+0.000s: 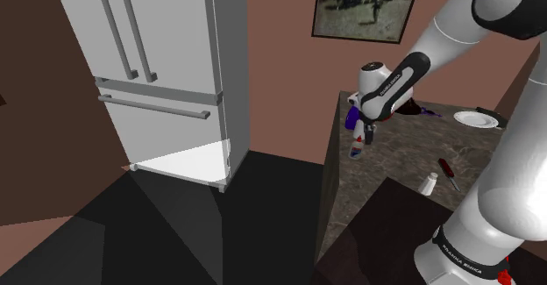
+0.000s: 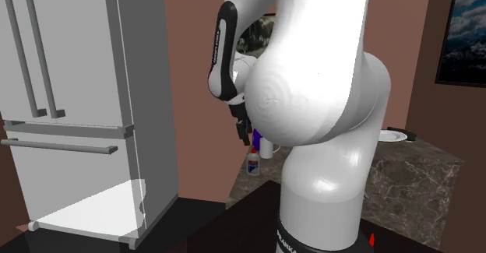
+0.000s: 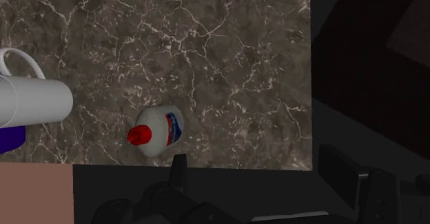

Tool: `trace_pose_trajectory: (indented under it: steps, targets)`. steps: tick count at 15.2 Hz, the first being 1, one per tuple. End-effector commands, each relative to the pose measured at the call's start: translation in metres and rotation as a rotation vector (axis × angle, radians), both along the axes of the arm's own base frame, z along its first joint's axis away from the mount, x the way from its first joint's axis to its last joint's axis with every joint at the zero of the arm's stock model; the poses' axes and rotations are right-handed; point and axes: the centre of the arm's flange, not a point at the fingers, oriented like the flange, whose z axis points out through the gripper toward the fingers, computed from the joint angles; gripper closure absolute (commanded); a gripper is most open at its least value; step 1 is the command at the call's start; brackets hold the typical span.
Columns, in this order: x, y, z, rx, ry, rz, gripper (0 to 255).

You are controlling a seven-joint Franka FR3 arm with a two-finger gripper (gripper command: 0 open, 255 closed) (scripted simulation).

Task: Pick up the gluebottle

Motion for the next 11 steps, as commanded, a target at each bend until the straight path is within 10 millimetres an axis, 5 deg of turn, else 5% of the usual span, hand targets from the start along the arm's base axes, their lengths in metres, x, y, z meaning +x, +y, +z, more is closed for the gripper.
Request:
trace_pose_trajectory:
  steps: [1,11]
  targets:
    - [0.012,-0.012,-0.02,-0.019,0.003,0.043,0]
    - [0.074,-0.078,-0.102,-0.111,0.021,0.244,0]
